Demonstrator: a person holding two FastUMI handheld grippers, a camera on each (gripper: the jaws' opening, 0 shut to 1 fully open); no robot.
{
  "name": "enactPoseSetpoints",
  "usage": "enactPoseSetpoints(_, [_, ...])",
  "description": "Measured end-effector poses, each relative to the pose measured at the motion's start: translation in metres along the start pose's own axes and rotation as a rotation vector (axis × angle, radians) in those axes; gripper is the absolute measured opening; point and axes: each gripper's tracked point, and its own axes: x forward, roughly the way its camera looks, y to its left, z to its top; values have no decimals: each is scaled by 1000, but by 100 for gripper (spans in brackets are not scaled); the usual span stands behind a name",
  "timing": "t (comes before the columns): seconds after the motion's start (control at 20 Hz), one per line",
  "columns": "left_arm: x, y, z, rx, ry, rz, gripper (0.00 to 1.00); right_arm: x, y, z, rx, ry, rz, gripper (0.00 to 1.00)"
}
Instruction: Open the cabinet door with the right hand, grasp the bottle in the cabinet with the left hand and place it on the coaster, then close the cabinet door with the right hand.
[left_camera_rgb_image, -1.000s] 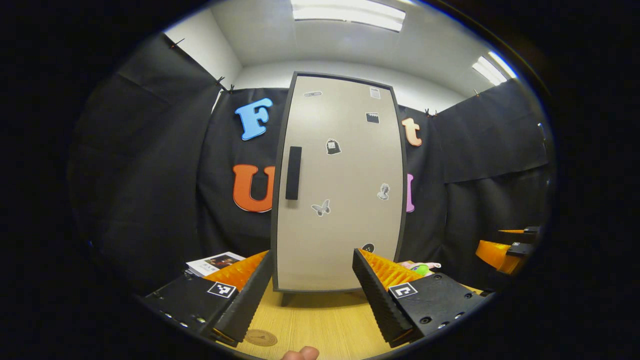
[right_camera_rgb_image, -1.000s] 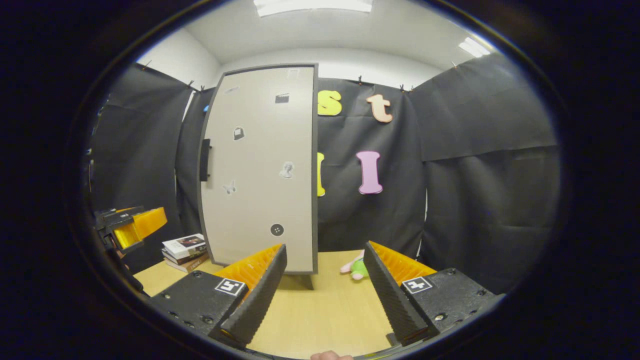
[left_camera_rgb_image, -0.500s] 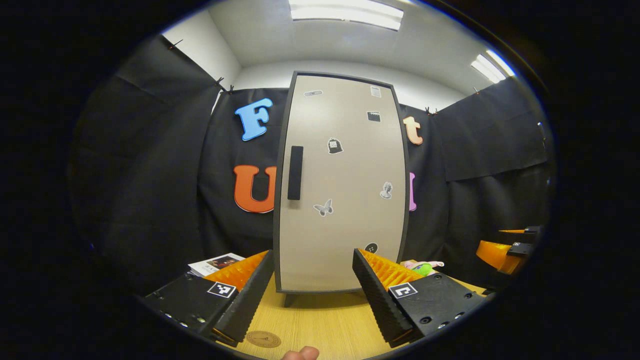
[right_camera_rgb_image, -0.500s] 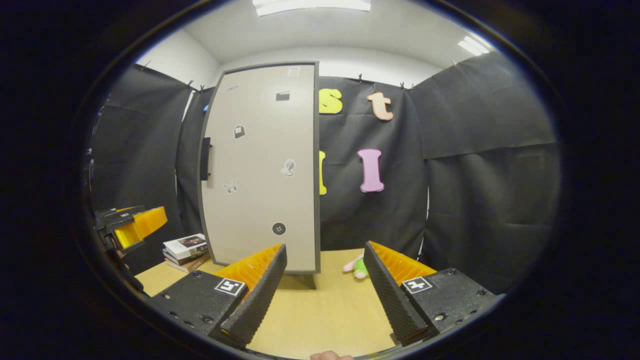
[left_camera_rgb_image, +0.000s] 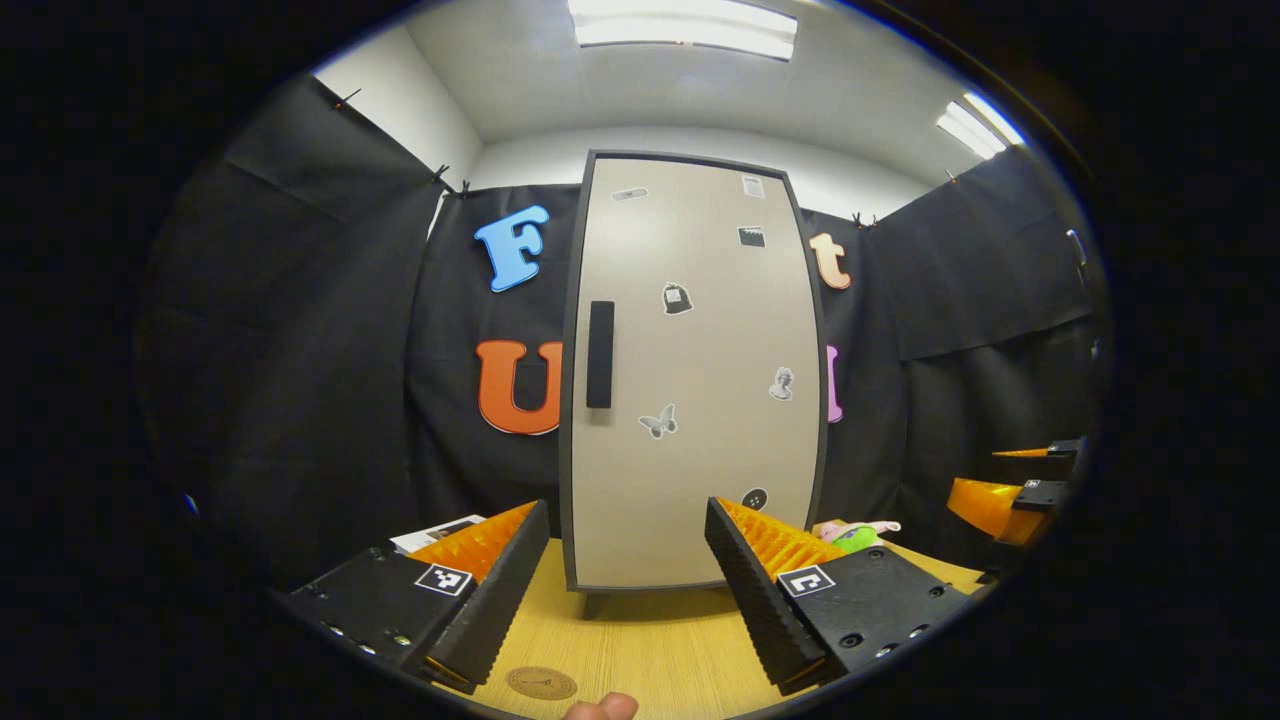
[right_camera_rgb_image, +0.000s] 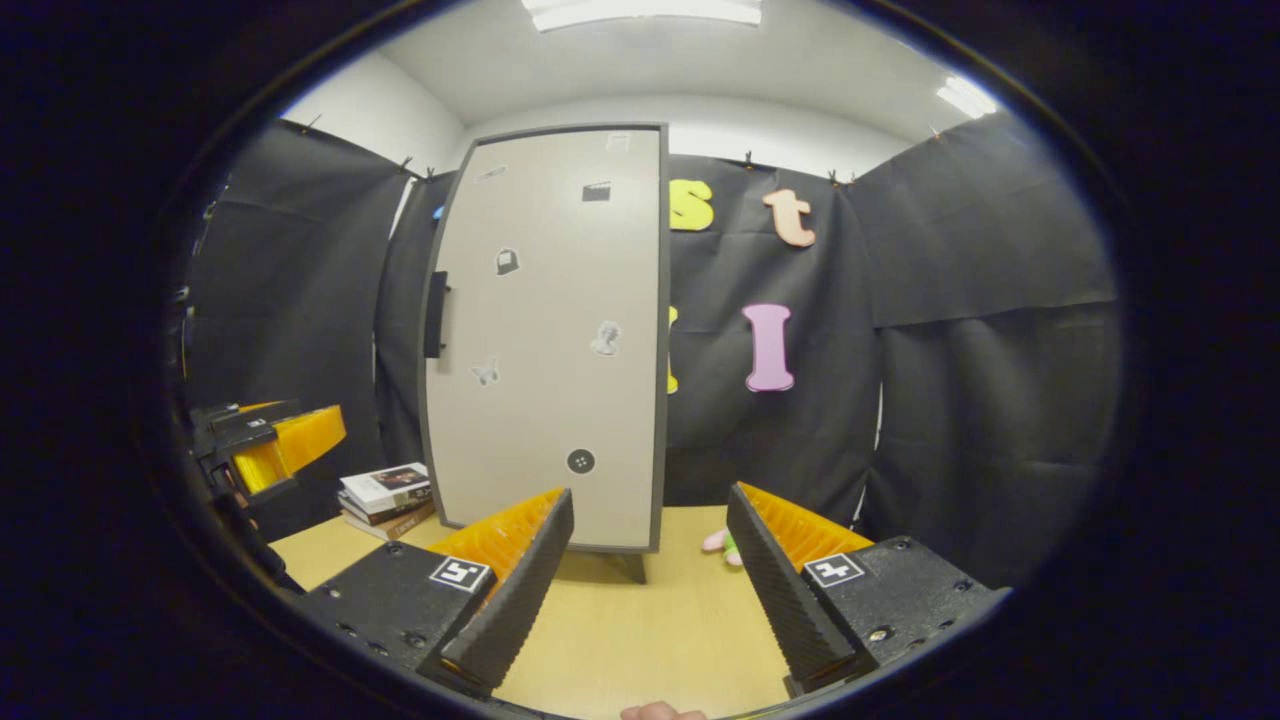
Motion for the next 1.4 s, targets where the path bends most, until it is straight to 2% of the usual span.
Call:
enactPoseSetpoints(0.15, [-3,-1,0,1,2,-4,95,18,21,11,-37,-9,80,99])
enactPoseSetpoints(0.2, [-5,-3,-1,4,3,-7,95,25,28,15,-43,-14,107,95])
enactPoseSetpoints(0.25, [-7,-3,-1,7,4,-9,95,35,36,18,-43,-17,133,99])
enactPoseSetpoints(0.35, [-11,-5,-3,10,14,-15,95,56,55,26,-32,-18,178,95])
enactPoseSetpoints(0.4, [-14,-6,-4,9,20,-19,95,65,64,31,-22,-17,201,99])
enactPoseSetpoints(0.45, [-17,-7,-5,10,24,-22,95,78,76,39,-10,-20,225,95])
enactPoseSetpoints(0.5, [-17,-8,-7,12,28,-26,95,86,86,46,0,-26,246,99])
enactPoseSetpoints(0.65, [-23,-10,-10,19,41,-30,95,117,121,68,0,-32,295,99])
enactPoseSetpoints(0.7, [-25,-10,-11,19,44,-34,95,128,133,74,0,-34,311,95])
enactPoseSetpoints(0.8, [-28,-10,-11,20,43,-36,95,149,158,86,0,-38,347,99])
enactPoseSetpoints(0.9, [-28,-10,-12,21,47,-37,95,169,182,98,-13,-47,368,95])
enactPoseSetpoints(1.05, [-31,-9,-8,20,40,-35,95,194,217,112,-29,-52,397,95])
enactPoseSetpoints(1.15, [-29,1,-6,38,29,-4,94,212,238,118,-33,-45,409,95])
enactPoseSetpoints(1.2, [-27,7,-6,43,29,10,94,220,247,119,-36,-39,409,99])
enactPoseSetpoints(1.25, [-26,11,-8,40,32,19,94,228,253,120,-33,-32,406,95])
enactPoseSetpoints(1.3, [-26,14,-10,34,37,25,94,233,258,120,-26,-24,408,99])
enactPoseSetpoints(1.4, [-25,20,-12,22,46,36,94,243,267,121,-11,-11,412,99])
